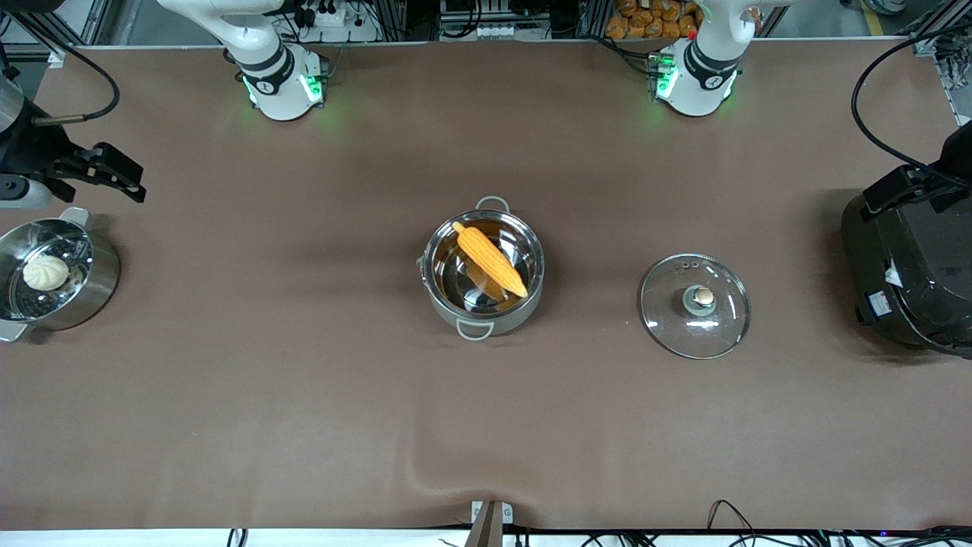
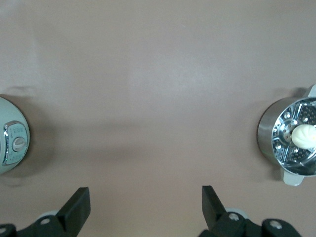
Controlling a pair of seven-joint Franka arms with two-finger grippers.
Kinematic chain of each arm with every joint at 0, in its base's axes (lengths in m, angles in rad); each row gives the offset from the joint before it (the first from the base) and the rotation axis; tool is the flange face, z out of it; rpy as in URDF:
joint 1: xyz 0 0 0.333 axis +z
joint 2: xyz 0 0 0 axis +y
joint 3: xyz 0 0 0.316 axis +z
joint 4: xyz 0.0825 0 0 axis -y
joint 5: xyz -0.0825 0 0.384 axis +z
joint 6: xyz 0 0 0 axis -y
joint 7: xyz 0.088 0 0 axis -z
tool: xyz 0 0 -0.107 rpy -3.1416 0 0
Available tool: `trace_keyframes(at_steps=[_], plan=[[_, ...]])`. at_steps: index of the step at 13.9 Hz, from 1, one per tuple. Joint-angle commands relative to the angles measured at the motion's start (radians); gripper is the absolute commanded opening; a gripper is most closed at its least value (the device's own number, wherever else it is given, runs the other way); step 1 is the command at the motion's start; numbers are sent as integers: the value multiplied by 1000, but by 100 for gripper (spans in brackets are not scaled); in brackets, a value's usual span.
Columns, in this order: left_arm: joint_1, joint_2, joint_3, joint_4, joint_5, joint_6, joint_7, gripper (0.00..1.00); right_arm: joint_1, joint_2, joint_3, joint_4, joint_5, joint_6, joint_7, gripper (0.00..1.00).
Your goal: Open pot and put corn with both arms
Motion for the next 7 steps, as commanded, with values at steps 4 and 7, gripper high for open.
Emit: trace_keyframes(at_steps=[4,7], plan=[[11,-16,-22,-1,-18,-45,9,100,-57,-23,14,-7,51,-81,-4,100],[9,-16,-24,3,-23,-54,26,100,-55,-20,12,16,52,-107,-4,100]])
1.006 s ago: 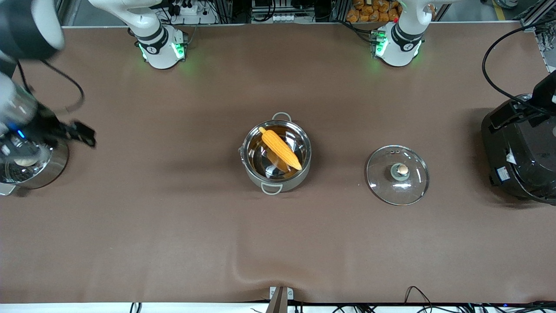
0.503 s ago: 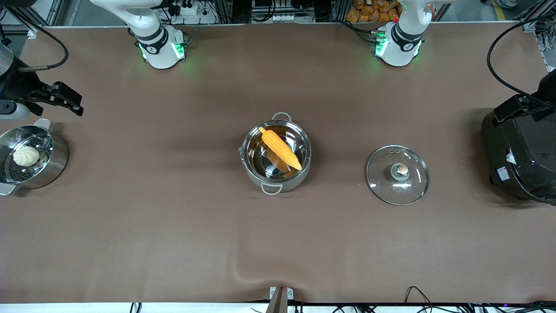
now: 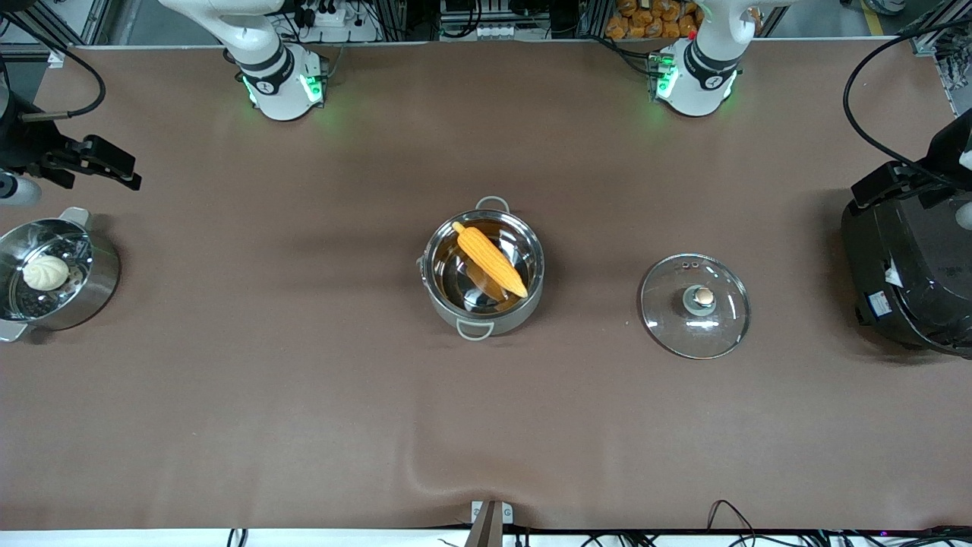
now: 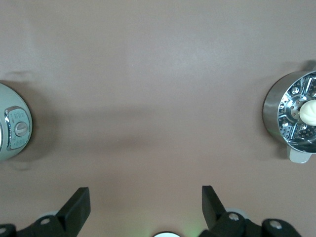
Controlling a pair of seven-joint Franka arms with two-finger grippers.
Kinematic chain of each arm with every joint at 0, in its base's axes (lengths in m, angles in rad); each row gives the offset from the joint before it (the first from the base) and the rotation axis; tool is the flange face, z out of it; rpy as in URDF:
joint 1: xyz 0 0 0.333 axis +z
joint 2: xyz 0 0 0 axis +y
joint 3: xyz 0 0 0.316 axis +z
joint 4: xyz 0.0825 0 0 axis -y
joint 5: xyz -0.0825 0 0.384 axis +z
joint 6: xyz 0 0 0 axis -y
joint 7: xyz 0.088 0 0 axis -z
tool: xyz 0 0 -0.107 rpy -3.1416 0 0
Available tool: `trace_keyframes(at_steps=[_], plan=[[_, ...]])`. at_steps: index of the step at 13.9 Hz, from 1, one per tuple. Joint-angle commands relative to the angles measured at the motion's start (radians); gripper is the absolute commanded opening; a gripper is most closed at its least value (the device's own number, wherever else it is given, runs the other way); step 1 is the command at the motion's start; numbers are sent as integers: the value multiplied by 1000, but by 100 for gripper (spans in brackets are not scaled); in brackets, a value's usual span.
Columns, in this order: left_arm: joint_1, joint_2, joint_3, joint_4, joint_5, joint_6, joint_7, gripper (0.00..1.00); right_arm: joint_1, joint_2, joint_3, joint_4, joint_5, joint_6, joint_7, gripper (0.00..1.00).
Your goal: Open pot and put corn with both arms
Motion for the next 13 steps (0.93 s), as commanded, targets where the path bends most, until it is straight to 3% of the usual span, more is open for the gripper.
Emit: trace_keyframes(at_steps=[1,13], plan=[[6,-16,-8,5,-21,-42,27,100,-18,-13,12,16,17,-25,-3,100],[-4,7,-8,10,-15,-51,88,100,21,-12,1,32,16,-76,-6,100]])
